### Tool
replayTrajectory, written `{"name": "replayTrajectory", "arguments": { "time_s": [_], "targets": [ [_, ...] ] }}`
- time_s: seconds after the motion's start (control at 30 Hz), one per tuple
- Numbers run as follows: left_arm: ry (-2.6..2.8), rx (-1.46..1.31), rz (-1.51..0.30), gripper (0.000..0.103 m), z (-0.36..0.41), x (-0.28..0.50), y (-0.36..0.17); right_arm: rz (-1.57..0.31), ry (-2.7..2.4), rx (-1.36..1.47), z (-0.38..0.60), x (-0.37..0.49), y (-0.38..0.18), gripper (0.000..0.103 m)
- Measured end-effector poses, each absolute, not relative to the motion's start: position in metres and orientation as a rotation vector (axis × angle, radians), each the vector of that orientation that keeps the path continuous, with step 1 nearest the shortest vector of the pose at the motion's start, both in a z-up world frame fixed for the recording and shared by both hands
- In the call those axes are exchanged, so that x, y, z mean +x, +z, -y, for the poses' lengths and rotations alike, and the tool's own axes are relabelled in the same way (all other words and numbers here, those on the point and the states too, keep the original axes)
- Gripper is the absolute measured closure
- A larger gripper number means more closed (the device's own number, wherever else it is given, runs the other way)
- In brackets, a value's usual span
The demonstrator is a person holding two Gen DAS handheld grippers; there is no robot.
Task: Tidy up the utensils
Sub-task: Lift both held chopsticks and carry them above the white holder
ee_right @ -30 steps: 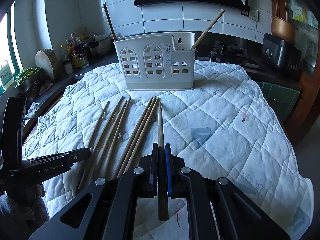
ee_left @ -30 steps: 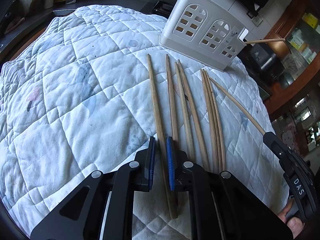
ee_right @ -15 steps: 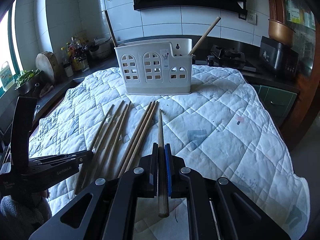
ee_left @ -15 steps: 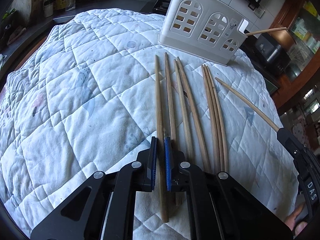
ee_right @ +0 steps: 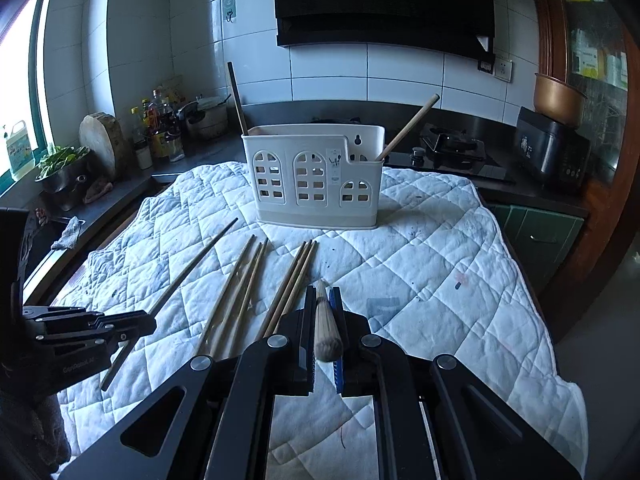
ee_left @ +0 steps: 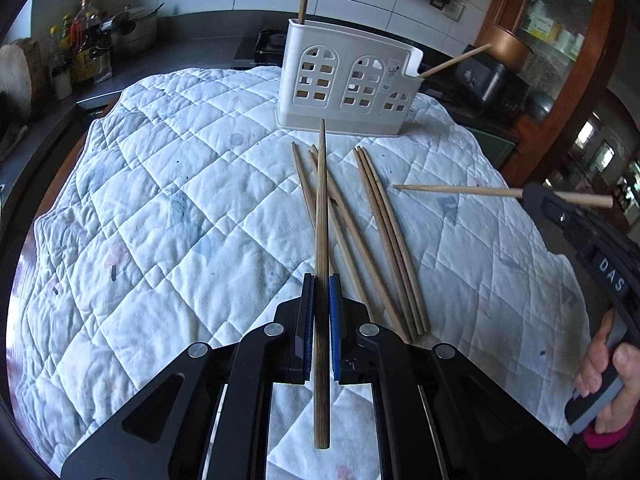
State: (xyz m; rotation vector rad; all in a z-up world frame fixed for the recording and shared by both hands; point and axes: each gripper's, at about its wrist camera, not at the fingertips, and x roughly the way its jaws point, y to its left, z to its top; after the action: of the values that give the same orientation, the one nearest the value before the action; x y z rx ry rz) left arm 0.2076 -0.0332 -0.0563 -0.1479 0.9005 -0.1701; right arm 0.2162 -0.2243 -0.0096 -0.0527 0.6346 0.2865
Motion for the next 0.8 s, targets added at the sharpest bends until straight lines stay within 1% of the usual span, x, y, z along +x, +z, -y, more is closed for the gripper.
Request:
{"name": "replayTrajectory", "arguments": {
  "time_s": [0.47,0.6,0.8],
  "targets": [
    [-0.140,-0.065,-1.011,0.097,0.007,0.192,-0.086,-0.608,0.302,-0.065,0.218,0.211,0.005,0.096],
    [-0.147,-0.077,-0.994,0.097,0.005,0.189,-0.082,-0.606,0.305,-0.074,0.216,0.209,0.006,0.096],
    [-0.161,-0.014,-0.980,0.097,0.010,0.191,-0.067,-0.601,0.305,-0.085,0.215,0.210,0.011,0.096]
  ]
}}
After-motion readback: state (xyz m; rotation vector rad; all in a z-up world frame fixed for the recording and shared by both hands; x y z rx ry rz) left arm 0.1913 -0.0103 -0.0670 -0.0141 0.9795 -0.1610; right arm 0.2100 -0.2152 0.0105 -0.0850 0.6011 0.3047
